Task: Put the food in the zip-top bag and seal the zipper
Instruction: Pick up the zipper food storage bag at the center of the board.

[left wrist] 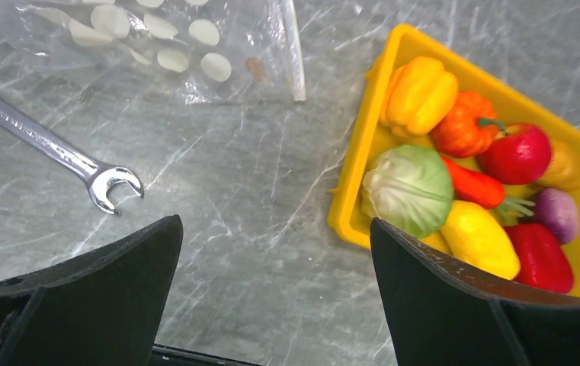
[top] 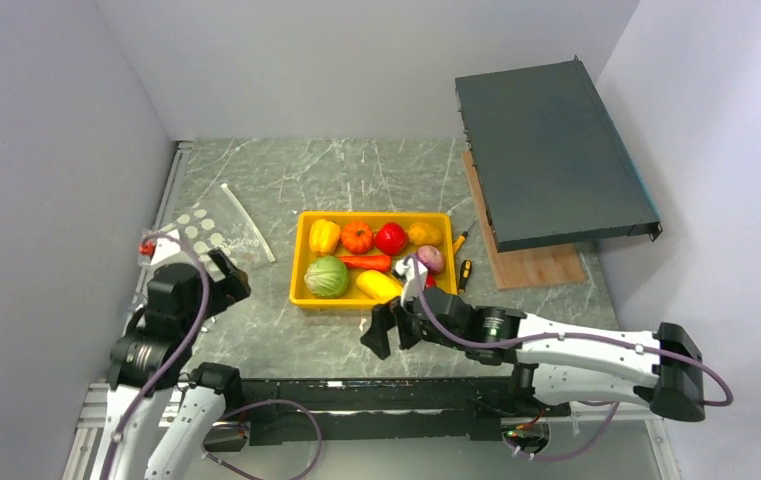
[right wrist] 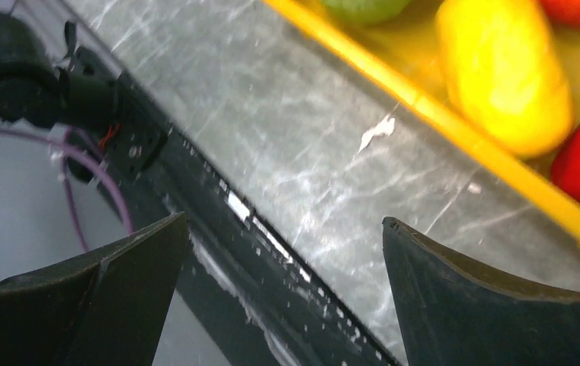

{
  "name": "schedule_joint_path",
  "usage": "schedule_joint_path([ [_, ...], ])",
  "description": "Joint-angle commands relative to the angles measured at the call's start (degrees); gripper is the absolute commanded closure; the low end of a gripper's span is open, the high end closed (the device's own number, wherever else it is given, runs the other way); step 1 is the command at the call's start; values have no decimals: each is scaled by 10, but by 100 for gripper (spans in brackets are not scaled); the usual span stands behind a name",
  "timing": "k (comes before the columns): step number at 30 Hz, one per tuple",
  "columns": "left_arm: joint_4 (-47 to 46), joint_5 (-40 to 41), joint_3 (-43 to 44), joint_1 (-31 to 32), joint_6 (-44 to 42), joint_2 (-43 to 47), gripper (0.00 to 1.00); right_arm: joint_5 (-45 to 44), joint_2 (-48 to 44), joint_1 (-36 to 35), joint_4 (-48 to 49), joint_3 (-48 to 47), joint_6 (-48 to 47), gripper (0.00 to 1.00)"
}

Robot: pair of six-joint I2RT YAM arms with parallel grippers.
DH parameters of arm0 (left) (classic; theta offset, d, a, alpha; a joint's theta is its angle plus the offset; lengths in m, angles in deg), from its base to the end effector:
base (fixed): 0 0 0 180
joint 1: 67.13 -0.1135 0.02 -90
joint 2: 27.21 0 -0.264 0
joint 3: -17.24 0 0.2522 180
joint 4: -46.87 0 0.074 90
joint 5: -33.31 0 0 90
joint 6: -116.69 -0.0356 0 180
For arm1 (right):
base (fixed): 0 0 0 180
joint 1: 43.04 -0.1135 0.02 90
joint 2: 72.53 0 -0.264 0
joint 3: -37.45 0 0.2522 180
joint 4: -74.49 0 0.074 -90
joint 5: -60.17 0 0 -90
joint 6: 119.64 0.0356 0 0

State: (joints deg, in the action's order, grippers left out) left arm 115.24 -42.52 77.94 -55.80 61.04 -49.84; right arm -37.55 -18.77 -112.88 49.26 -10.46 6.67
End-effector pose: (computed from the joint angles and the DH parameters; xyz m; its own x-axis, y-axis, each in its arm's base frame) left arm 0.0689 -0.0049 0.3158 -0.3990 -0.4780 -0.7825 -0.2930 0.8751 -0.3852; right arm 0.0763 0.1940 0.2443 -0.6707 -0.1243 -0.7312 -0.6123 0.6492 0.4513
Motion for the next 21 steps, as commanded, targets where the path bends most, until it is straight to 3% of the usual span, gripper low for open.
schedule_joint_path([
  [1,-52,-7,11,-3,1,-110,1,-113,80,-9,11,-106,-27,0],
  [6,-79,20,87,-4,1,-314,1,-154,153,-10,-60,-189,-36,0],
  [10,-124,51,157,-44,-22,-490,1,-156,159,-10,-85,-212,-71,0],
  [12,-54,84,276,-58,-6,-604,2,-171,159,-10,-105,-226,-84,0],
  [16,74,156,517,-59,-6,-868,16,-231,146,-10,-156,-245,-73,0],
  [21,91,227,630,-53,-7,-993,22,-259,108,-9,-165,-219,-66,0],
])
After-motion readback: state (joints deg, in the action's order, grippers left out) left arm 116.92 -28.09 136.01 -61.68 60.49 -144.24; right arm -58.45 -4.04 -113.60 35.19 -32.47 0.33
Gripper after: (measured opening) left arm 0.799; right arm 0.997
